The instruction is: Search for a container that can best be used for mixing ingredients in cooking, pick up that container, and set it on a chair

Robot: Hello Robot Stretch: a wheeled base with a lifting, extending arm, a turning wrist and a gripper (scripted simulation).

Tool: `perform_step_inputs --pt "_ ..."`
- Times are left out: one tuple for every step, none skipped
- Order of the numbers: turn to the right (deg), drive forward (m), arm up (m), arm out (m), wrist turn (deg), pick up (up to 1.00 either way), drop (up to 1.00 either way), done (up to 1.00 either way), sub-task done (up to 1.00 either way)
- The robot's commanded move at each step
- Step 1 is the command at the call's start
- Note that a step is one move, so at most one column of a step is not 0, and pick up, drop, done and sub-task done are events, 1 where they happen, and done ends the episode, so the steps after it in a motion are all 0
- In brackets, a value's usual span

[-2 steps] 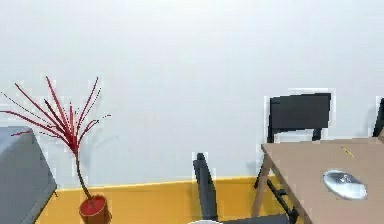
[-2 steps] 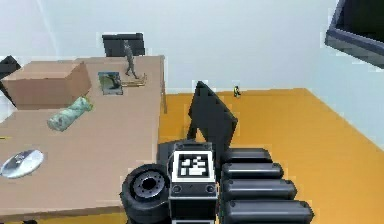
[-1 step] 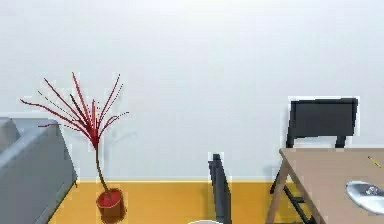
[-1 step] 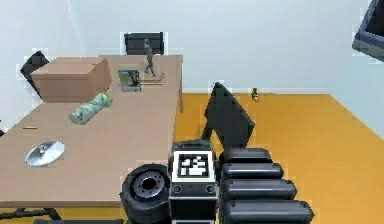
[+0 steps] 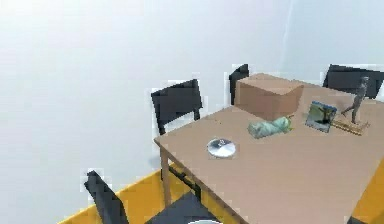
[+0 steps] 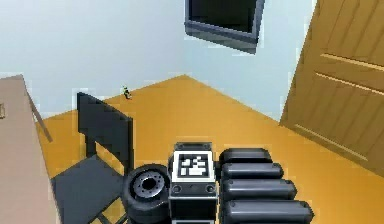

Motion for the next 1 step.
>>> perform_step_inputs --pt "-27.0 0.00 0.00 0.00 0.0 0.00 0.00 0.00 0.00"
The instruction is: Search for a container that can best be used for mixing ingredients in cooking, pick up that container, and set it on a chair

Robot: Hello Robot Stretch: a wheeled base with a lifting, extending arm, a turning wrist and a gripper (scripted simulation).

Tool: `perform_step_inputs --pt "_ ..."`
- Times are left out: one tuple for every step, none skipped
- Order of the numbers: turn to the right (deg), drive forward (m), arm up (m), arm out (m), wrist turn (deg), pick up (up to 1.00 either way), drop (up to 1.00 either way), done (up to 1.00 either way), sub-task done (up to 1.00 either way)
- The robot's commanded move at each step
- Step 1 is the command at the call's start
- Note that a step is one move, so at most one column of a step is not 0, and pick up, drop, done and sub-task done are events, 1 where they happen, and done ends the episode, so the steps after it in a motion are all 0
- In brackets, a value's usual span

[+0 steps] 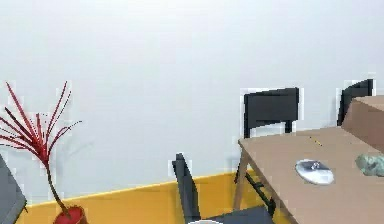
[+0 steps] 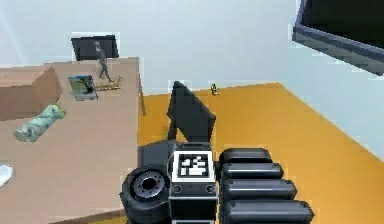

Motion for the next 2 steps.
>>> perform_step_inputs --pt "24.0 0.00 0.00 0.00 0.0 0.00 0.00 0.00 0.00" --pt "39.0 0.00 0.00 0.00 0.0 0.00 0.00 0.00 0.00"
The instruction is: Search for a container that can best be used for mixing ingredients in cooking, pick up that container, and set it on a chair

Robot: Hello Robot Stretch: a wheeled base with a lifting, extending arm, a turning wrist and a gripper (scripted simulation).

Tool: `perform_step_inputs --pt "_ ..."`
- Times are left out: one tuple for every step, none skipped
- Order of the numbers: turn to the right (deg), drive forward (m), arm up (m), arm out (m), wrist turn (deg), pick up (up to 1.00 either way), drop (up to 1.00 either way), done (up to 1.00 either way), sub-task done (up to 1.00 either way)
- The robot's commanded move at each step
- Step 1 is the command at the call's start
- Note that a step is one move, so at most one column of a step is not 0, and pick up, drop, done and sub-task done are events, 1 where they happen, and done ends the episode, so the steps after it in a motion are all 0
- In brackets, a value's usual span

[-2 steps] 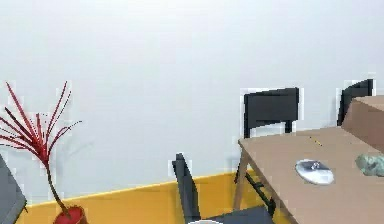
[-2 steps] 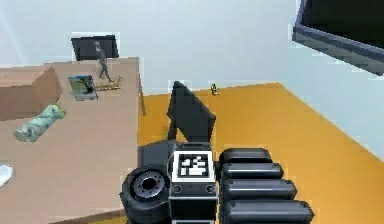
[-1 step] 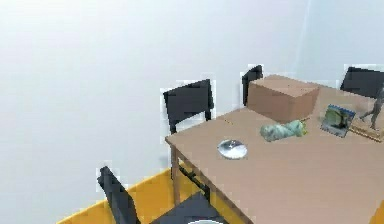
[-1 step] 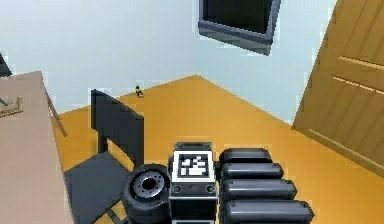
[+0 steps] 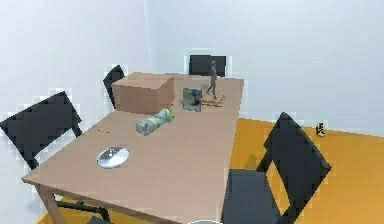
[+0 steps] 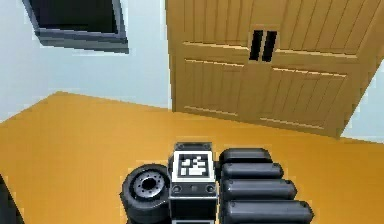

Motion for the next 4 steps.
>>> perform_step_inputs --pt "0.0 0.10 0.00 0.00 0.0 0.00 0.00 0.00 0.00" --pt "-45.0 0.00 0.00 0.00 0.0 0.00 0.00 0.00 0.00" --pt "-45.0 0.00 0.00 0.00 0.0 0.00 0.00 0.00 0.00" --pt "-12.0 0.00 0.00 0.00 0.0 0.00 0.00 0.00 0.00"
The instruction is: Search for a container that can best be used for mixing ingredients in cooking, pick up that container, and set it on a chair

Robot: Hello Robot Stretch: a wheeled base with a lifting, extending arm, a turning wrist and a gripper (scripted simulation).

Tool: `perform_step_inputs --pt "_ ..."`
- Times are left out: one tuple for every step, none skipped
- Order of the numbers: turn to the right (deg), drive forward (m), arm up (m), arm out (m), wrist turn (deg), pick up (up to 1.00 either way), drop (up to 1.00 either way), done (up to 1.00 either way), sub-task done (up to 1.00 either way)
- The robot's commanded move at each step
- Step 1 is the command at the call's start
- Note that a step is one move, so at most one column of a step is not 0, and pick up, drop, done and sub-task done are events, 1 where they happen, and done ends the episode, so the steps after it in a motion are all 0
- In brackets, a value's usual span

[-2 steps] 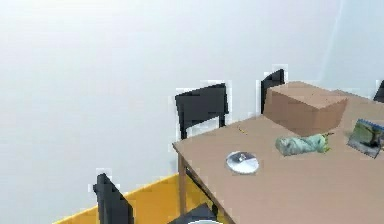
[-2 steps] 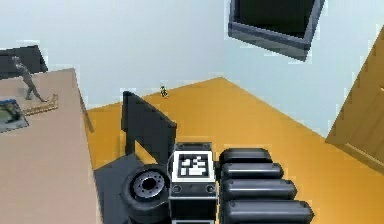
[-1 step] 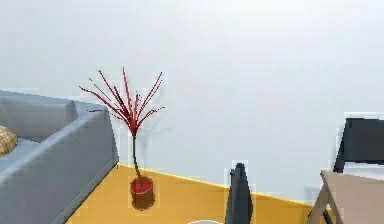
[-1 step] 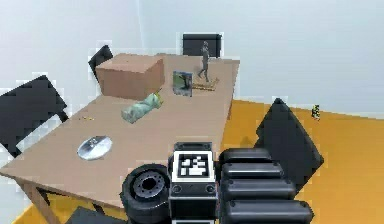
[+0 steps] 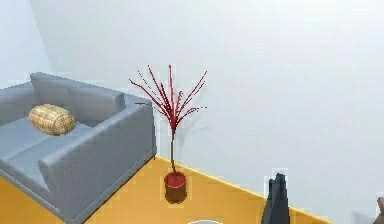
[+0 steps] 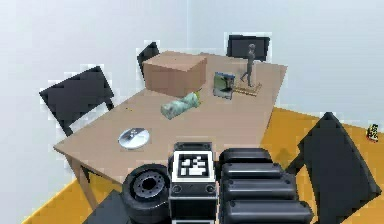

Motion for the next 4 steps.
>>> perform_step_inputs --pt "0.0 0.00 0.00 0.28 0.0 0.00 0.00 0.00 0.00" --pt "0.0 0.00 0.00 0.00 39.0 0.00 0.00 0.00 0.00" --pt "0.0 0.00 -0.32 0.00 0.0 0.00 0.00 0.00 0.00" --pt "0.0 0.00 -0.50 0.00 0.0 0.00 0.00 0.00 0.00"
